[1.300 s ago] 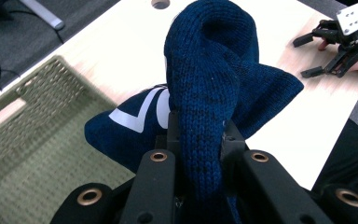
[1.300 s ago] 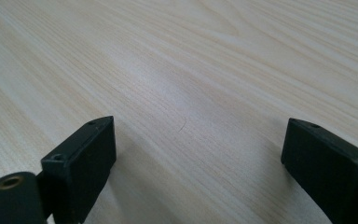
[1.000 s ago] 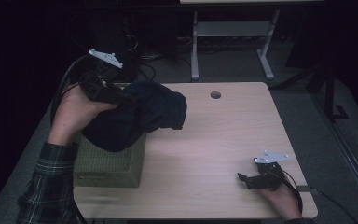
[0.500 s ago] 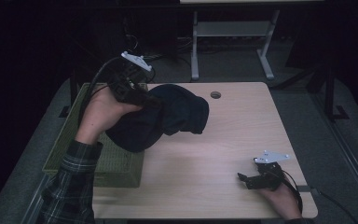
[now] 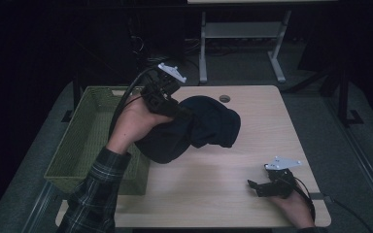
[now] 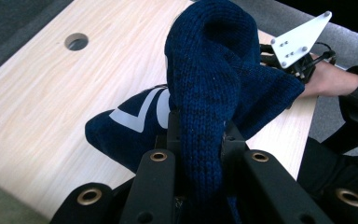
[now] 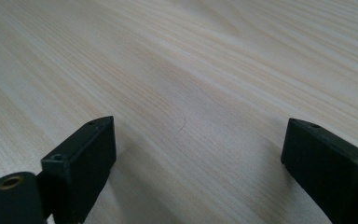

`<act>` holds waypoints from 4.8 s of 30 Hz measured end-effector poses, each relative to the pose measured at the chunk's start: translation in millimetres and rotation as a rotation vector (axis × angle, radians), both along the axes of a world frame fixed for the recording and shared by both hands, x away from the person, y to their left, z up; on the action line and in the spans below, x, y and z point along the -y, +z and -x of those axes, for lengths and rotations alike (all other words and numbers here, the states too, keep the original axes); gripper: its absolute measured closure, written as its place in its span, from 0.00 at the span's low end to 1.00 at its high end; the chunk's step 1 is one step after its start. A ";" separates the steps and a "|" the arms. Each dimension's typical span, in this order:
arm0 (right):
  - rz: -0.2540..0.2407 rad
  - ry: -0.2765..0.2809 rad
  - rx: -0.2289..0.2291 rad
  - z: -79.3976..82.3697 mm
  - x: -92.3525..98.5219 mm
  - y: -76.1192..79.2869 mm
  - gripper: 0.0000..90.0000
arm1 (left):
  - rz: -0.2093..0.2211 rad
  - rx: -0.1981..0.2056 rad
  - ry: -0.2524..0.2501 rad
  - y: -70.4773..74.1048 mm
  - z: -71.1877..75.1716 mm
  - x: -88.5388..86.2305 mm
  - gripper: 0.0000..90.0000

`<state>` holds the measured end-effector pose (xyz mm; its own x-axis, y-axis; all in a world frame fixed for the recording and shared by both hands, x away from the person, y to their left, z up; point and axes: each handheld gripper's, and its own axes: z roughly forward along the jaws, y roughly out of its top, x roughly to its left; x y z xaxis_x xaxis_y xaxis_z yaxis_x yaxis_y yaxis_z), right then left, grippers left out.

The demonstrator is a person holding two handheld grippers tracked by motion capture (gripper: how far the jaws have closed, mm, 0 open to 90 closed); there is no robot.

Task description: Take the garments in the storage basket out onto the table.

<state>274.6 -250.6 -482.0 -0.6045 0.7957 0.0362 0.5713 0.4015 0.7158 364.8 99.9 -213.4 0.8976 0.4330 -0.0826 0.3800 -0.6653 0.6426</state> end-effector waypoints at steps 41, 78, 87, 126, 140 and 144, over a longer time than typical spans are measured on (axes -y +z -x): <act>0.000 0.001 0.003 -0.2 0.1 -0.2 0.11 | 0.074 -0.145 -0.022 -121.9 -18.7 84.8 0.89; 0.001 0.000 0.000 0.0 0.0 -0.1 0.11 | -0.001 -0.253 0.141 -221.2 -44.6 38.0 0.82; 0.000 -0.001 -0.001 0.1 -0.1 -0.1 0.11 | 0.003 -0.225 0.130 -211.2 -38.8 32.9 0.51; 0.000 -0.001 -0.001 0.1 -0.1 -0.1 0.11 | 0.009 -0.058 0.037 -185.8 41.9 18.6 1.00; 0.002 0.001 0.003 -0.1 0.1 -0.1 0.11 | -0.108 -0.056 0.047 -221.9 40.9 40.5 1.00; 0.004 -0.003 0.005 0.3 0.2 -0.1 0.11 | -0.123 -0.068 0.041 -229.2 40.1 42.3 1.00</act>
